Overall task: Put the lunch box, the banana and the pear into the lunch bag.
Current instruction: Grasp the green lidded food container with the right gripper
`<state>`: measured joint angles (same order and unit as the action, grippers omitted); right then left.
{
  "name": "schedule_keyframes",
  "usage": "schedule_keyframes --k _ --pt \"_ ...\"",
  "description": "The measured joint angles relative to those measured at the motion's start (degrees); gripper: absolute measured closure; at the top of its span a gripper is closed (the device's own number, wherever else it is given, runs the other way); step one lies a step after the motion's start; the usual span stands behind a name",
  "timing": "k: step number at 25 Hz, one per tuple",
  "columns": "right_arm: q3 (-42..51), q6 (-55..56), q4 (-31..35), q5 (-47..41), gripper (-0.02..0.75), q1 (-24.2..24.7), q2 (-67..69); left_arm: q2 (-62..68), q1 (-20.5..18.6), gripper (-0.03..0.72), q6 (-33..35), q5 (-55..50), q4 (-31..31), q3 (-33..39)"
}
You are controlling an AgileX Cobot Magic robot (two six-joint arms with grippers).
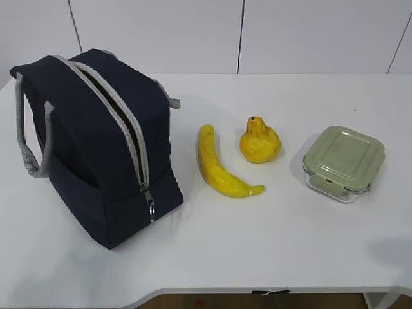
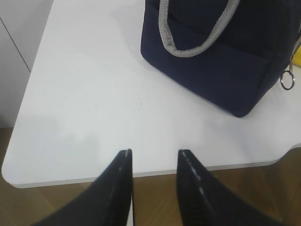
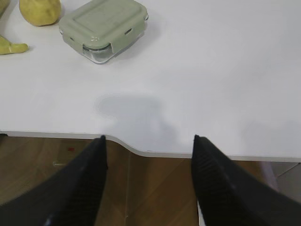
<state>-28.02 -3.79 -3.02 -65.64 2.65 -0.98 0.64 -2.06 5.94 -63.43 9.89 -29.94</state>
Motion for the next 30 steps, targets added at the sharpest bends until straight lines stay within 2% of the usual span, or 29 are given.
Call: schedule_keyframes --k 30 --pt "0.0 0.0 0.0 0.0 0.276 0.0 0.0 0.0 0.0 0.443 0.0 0.0 0.0 0.0"
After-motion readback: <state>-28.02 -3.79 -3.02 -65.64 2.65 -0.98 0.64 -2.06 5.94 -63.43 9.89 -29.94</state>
